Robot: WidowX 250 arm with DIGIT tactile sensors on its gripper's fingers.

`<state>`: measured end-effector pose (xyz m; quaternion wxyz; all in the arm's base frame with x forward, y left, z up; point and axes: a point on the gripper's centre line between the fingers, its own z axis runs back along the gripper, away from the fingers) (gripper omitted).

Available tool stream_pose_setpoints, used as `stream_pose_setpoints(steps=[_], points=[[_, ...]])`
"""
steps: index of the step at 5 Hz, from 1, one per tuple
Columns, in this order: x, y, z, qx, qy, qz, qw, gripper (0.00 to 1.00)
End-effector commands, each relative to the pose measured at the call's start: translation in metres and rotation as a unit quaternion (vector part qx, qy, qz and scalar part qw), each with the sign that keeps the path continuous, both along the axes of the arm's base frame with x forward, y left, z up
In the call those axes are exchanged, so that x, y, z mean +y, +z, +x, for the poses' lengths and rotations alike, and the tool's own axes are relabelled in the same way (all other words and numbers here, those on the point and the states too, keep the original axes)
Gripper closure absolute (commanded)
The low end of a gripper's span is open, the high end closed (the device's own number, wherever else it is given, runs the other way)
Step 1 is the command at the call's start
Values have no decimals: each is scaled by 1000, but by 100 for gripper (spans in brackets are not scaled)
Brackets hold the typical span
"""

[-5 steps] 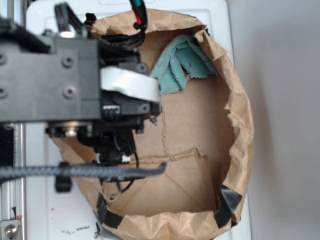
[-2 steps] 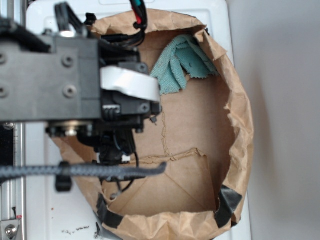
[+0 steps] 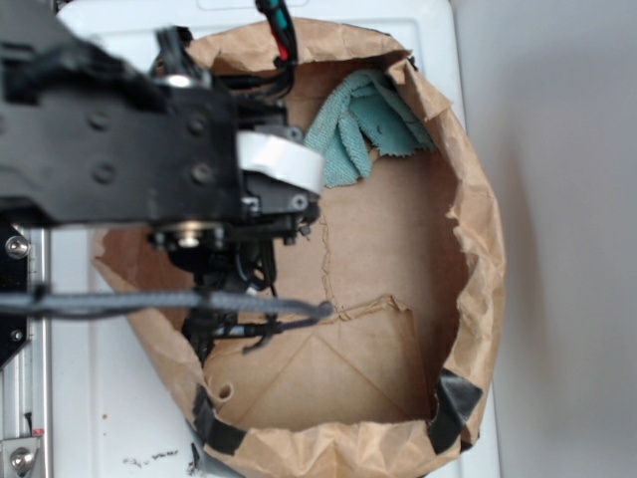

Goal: Grab the green ball.

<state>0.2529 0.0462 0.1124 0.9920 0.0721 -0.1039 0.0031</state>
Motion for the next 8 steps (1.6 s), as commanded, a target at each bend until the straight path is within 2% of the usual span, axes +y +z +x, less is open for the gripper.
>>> stream_pose_setpoints(steps=[1,2,4,5,7,8], points=[[9,-11,4,-27,3,-7,1000,0],[7,-19,8,-33,5,-10,999,0],[1,-38,14,-4,46,-38,998,0],[-1,-46,15,-8,47,-39,998,0],[-2,-65,22,-30,53,-3,998,0],[-2,-68,19,-42,56,13,997,12]])
